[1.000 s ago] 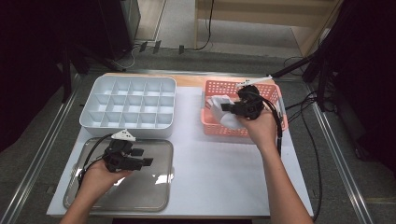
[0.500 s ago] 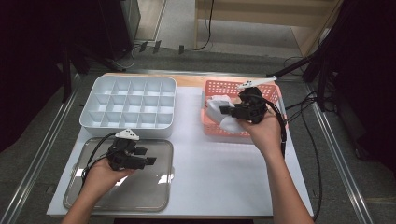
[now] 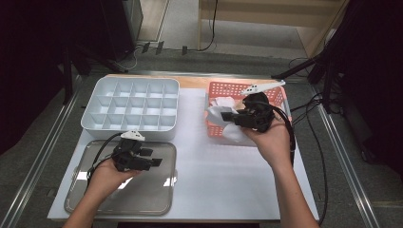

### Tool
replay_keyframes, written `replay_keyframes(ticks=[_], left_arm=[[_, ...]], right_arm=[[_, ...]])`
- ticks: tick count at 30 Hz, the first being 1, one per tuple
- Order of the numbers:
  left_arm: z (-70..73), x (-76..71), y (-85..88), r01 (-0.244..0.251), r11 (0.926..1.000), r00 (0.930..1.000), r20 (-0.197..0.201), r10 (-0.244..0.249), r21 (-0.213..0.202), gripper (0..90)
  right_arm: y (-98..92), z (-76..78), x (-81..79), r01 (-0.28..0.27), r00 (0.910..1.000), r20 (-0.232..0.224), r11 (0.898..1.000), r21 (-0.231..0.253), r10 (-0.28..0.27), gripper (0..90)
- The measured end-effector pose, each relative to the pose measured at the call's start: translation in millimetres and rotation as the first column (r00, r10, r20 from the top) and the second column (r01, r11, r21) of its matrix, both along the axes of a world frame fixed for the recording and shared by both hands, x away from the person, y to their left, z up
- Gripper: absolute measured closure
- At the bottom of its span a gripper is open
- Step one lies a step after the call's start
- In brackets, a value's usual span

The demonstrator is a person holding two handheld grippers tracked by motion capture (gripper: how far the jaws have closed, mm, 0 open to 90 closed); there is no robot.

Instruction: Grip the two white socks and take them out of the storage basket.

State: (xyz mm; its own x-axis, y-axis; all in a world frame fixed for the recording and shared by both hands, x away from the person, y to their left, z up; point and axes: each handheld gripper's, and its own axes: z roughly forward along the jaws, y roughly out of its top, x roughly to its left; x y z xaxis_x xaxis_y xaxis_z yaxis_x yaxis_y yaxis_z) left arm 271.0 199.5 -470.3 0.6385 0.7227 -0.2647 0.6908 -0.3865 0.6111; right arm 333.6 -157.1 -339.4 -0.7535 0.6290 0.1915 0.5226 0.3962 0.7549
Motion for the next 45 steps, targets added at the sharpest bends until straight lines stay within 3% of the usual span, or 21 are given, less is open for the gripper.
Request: replay_keyframes(ticks=[17,22,45], left_arm=[[1.5,7.5,-5.9,0.02,0.9996,0.9998,0.005,-0.02,-0.018,42.7],[1.5,8.6,-6.5,0.023,0.9995,0.9997,0.005,-0.023,-0.021,42.6],[1.0,9.3,-11.1,0.034,0.9992,0.9994,0.006,-0.034,-0.021,42.7]], right_arm=[[4.2,-0.4,-32.3,-0.03,0.9995,-0.012,0.999,-0.01,0.03,88.5],[9.6,-14.9,-33.7,-0.05,0.9976,-0.049,0.999,-0.009,0.05,88.5],[40.6,-77.3,-23.6,-0.078,0.9914,-0.11,0.995,-0.059,0.071,88.4]])
